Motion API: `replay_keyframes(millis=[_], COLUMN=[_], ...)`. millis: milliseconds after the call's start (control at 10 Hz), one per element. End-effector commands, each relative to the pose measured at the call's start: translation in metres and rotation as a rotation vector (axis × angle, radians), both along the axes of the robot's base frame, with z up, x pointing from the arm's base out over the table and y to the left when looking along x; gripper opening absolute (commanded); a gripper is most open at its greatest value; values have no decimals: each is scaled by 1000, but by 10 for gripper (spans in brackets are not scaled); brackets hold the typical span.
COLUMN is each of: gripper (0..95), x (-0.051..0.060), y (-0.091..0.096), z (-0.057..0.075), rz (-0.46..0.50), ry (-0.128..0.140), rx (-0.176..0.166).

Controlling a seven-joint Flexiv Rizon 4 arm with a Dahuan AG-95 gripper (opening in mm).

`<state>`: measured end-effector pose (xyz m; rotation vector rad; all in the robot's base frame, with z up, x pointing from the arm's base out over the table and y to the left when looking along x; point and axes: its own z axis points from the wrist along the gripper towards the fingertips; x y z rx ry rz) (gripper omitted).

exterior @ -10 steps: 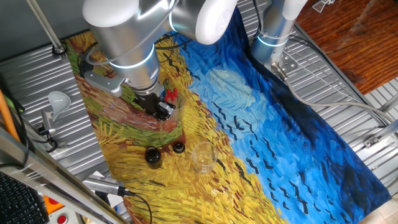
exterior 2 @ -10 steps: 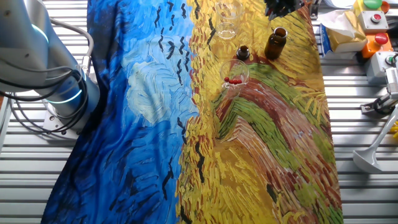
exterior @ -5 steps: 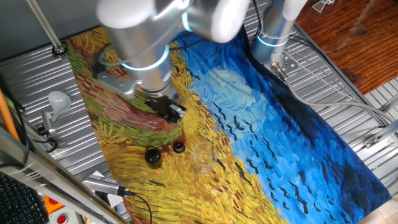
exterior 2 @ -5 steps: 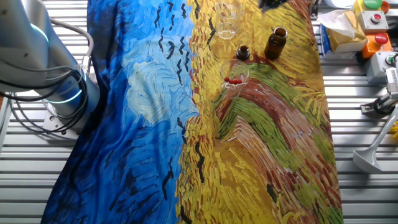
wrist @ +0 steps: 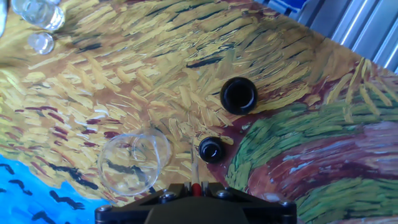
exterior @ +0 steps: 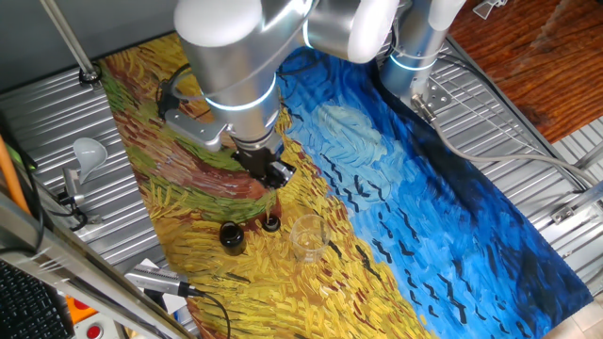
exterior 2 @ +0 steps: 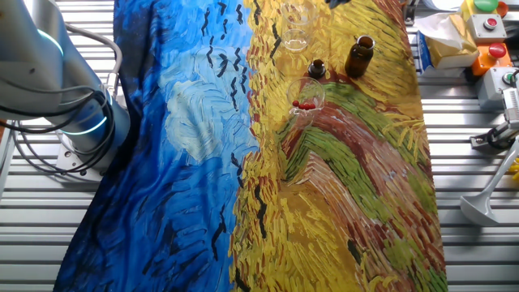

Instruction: Transfer liquid using a dropper

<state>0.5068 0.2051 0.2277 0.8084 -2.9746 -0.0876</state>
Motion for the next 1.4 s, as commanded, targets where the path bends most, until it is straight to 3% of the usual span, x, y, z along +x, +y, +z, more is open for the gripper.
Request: replay_keyframes(millis=[100, 300, 500, 800, 1100, 1200, 1400], gripper=[0, 0, 0, 0, 0, 0, 0], x=[-2, -2, -19, -56, -78, -78, -78], y=[-1, -1, 11, 31, 38, 38, 38], z=[0, 0, 3, 11, 5, 5, 5], rz=[72, 82, 71, 38, 21, 16, 30], ry=[11, 9, 10, 14, 9, 10, 9], rx=[21, 33, 37, 26, 26, 10, 11])
